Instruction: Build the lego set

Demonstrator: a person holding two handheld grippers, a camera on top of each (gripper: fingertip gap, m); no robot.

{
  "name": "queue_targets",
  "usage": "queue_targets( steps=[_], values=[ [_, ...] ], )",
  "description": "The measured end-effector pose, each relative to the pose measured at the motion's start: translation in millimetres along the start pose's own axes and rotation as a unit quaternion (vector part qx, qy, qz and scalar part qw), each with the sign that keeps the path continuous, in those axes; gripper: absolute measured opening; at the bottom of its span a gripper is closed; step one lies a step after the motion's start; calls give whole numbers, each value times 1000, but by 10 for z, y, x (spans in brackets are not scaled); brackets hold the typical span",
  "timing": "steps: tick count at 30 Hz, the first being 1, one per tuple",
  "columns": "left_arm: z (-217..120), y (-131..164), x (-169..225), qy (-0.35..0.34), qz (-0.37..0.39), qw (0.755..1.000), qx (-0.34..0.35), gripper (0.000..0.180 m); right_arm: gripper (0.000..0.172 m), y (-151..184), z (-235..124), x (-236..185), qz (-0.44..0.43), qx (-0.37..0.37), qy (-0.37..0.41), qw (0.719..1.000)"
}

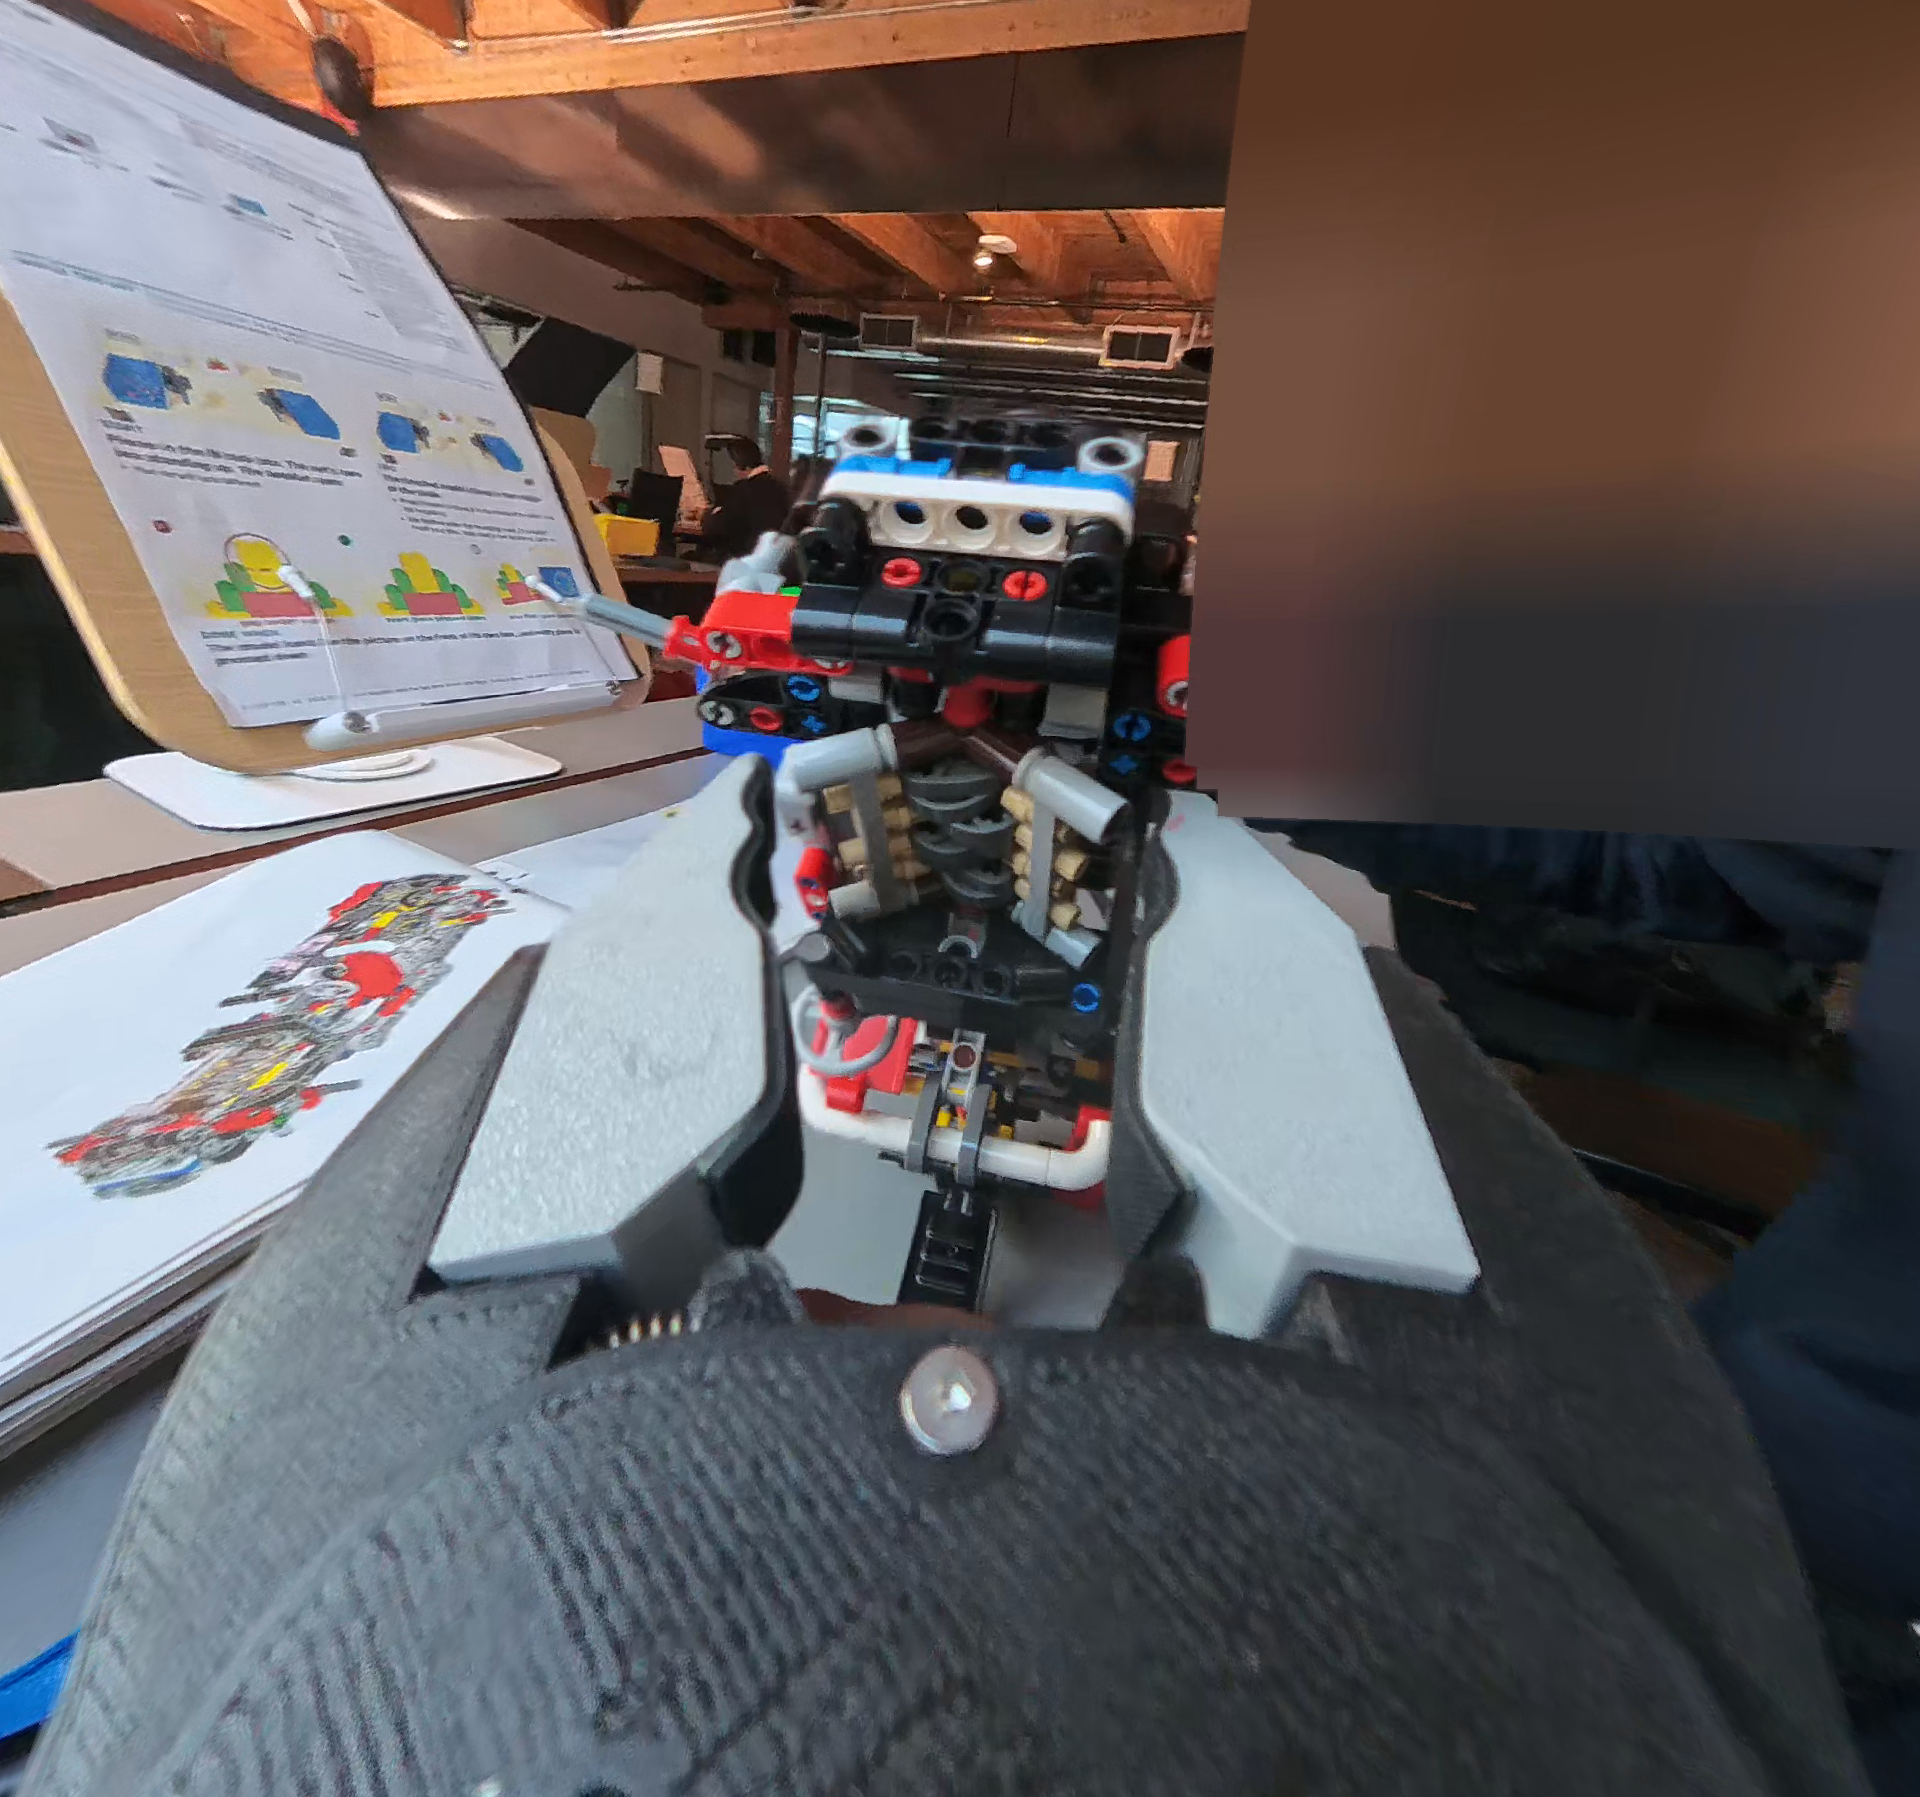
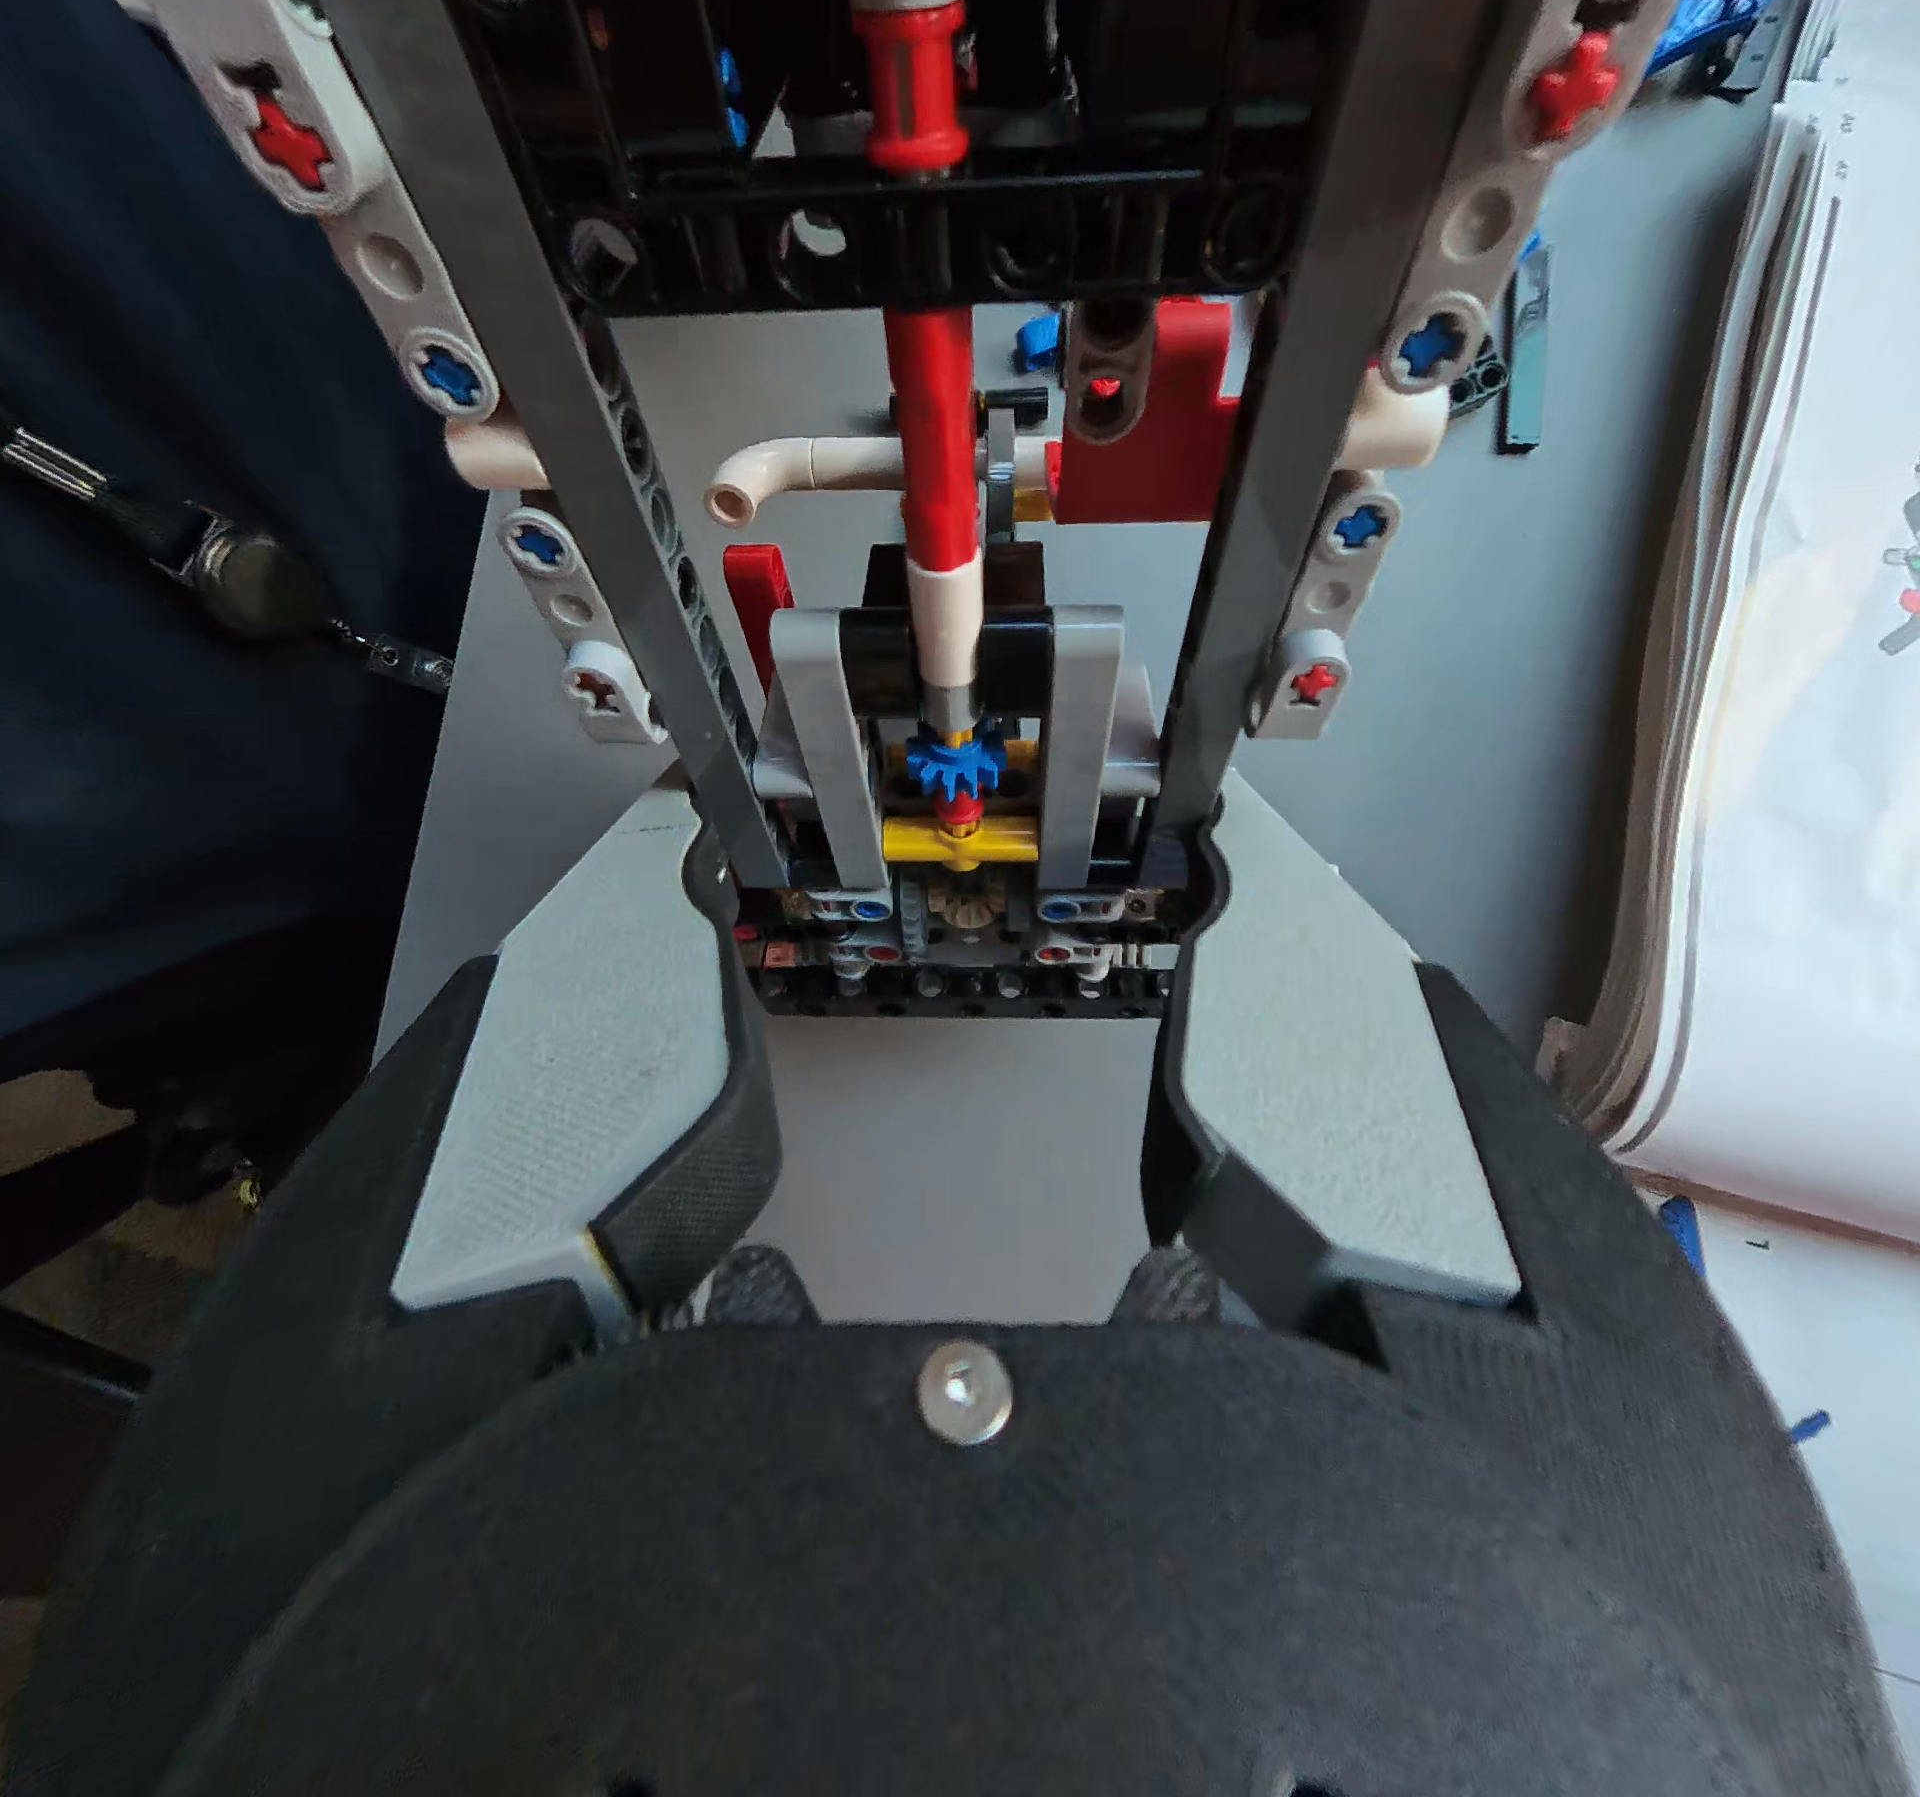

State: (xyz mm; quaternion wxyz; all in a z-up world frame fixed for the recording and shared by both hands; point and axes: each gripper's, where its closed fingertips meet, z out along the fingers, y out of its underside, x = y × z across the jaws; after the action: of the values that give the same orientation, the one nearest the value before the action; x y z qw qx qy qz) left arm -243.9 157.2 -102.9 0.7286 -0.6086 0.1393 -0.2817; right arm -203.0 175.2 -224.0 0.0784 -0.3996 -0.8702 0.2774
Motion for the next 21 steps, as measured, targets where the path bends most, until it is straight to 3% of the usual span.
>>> queue_targets(
  steps=[3, 6, 8, 10, 14, 17, 19, 21],
  values=[
    [23, -31, -35, -19, 12, 1000, -9, 84, 85, -12, -4, -42, 1, 18, 4, 1000],
    [44, -42, 68, -9, 36, 999, -6, 74, 85, -4, -16, -65, -5, 30, 11, 999],
    [66, -37, 80, -17, 39, 999, -9, 77, 85, 14, -29, -86, -6, 39, 11, 999],
    [87, -35, -14, -57, 47, 997, -23, 95, 85, 45, -52, -100, 1, 48, 8, 999],
    [117, -70, 178, -44, 93, 994, -21, 79, 85, 54, -59, -195, -1, 70, -2, 998],
    [172, -104, -19, -114, 26, 993, -16, 111, 85, 37, -77, -189, 15, 79, 6, 997],
    [211, -120, 42, -112, -15, 993, 29, 101, 86, 33, -82, -210, 21, 86, -1, 996],
    [277, -71, 338, -40, 27, 998, 50, 88, 85, 70, -75, -227, 17, 89, -1, 996]
  ],
)
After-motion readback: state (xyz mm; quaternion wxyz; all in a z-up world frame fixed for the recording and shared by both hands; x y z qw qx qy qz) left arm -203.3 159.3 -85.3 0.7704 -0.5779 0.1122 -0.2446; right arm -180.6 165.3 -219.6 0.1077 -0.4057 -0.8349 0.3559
